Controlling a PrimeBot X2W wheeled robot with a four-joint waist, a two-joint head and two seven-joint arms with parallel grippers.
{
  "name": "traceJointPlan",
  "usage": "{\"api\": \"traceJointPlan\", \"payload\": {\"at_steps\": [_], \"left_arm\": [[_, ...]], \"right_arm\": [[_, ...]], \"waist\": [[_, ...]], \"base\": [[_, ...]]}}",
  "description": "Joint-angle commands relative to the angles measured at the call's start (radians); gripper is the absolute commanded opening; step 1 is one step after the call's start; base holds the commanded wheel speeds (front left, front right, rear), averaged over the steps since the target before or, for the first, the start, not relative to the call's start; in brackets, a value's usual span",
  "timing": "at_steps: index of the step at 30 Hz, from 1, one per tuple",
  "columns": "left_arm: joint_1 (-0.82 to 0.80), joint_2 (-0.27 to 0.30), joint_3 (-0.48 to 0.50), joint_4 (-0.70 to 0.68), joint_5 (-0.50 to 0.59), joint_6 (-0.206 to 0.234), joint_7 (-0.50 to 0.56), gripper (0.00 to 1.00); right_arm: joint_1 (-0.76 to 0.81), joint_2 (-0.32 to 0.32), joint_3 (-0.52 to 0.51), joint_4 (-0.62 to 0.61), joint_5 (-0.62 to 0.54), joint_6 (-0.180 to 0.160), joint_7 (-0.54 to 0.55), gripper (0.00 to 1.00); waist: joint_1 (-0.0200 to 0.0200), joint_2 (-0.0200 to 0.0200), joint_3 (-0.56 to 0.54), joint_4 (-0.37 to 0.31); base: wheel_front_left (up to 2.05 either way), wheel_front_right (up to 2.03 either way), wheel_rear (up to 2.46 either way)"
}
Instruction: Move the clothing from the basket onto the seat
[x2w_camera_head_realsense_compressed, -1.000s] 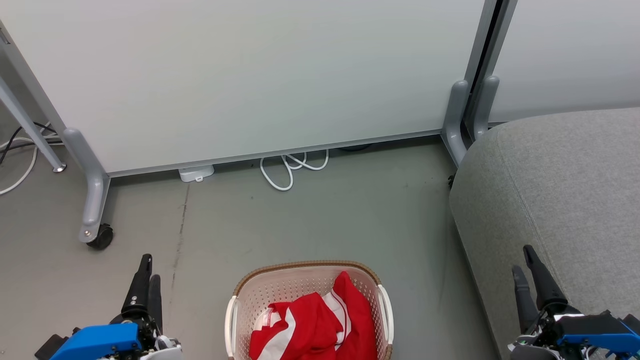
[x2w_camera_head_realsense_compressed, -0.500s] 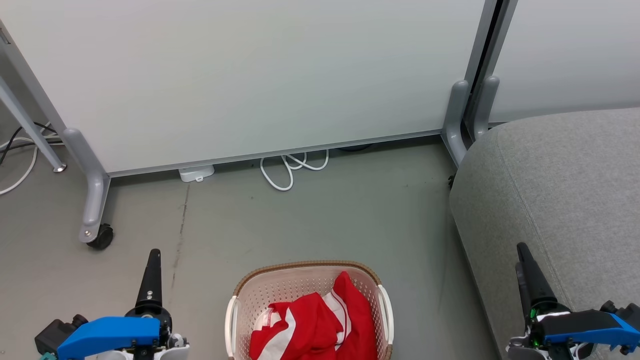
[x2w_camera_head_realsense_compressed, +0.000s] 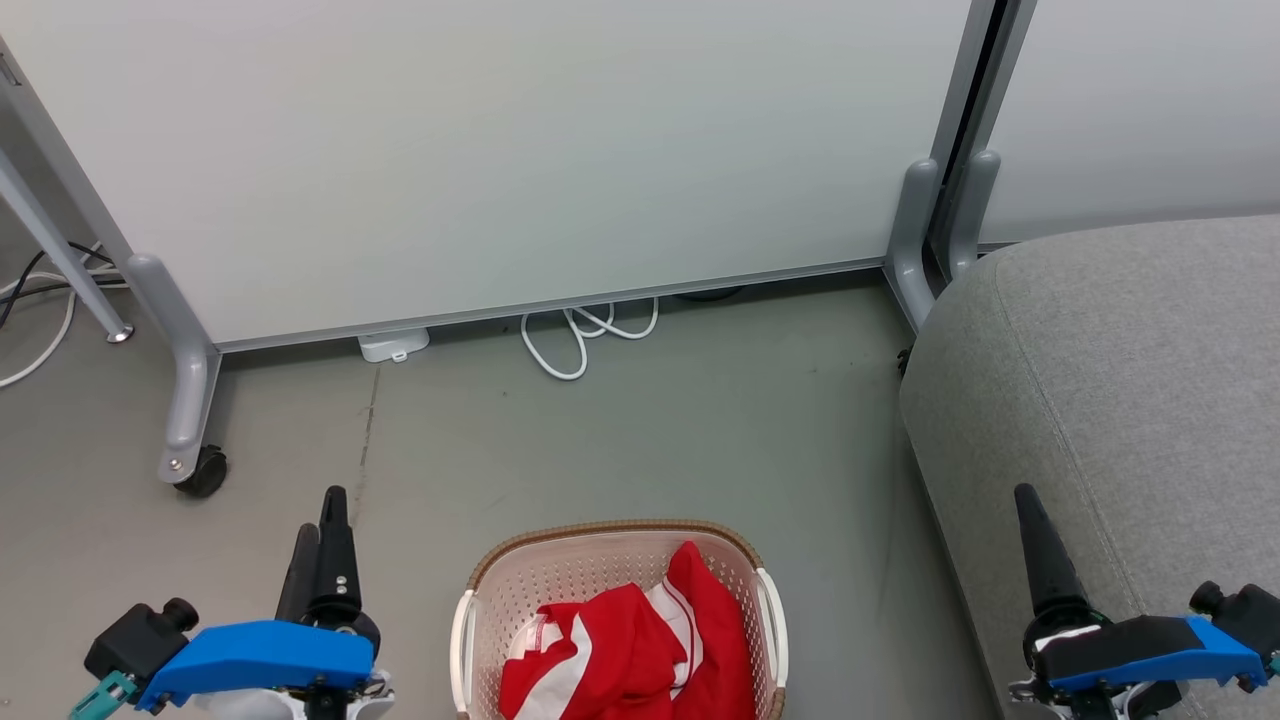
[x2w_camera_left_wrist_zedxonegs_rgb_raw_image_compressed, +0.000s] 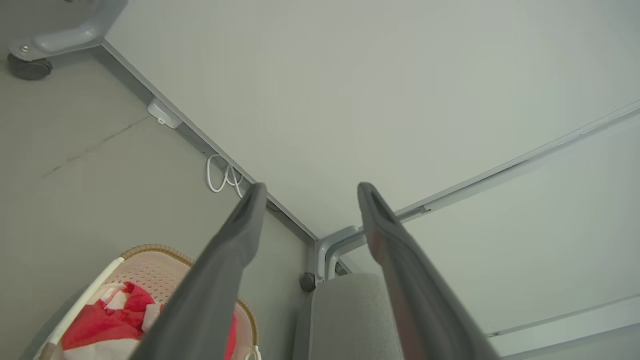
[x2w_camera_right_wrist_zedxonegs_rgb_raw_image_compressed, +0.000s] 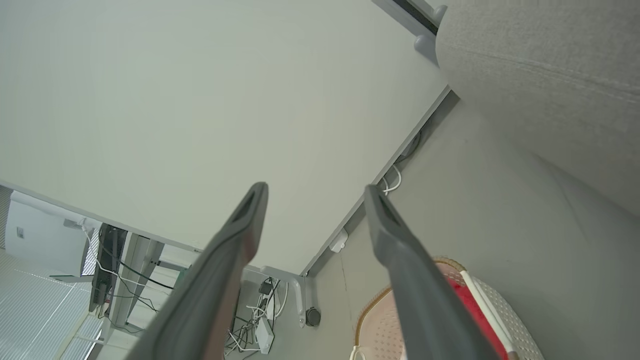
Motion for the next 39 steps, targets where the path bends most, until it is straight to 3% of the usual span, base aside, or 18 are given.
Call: {"api": "traceJointPlan", "payload": {"at_steps": [1, 17, 39], "left_arm": [[-0.014, 0.008, -0.01, -0.019, 0.05, 0.004, -0.014, 1.0], [-0.011, 0.012, -0.044, -0.03, 0.326, -0.001, -0.066, 1.0], [-0.012, 0.013, -0.077, -0.01, 0.565, -0.012, -0.124, 1.0]], "right_arm": [[-0.019, -0.006, 0.004, -0.014, -0.045, 0.001, -0.013, 1.0], [-0.024, -0.008, 0.023, -0.003, -0.25, 0.002, -0.065, 1.0], [-0.026, -0.01, 0.041, -0.004, -0.495, 0.002, -0.108, 1.0]], "waist": [[0.0, 0.0, 0.001, 0.0], [0.0, 0.0, -0.001, 0.001], [0.0, 0.0, -0.004, 0.005]], "base": [[0.0, 0.0, 0.0], [0.0, 0.0, 0.0], [0.0, 0.0, 0.0]]}}
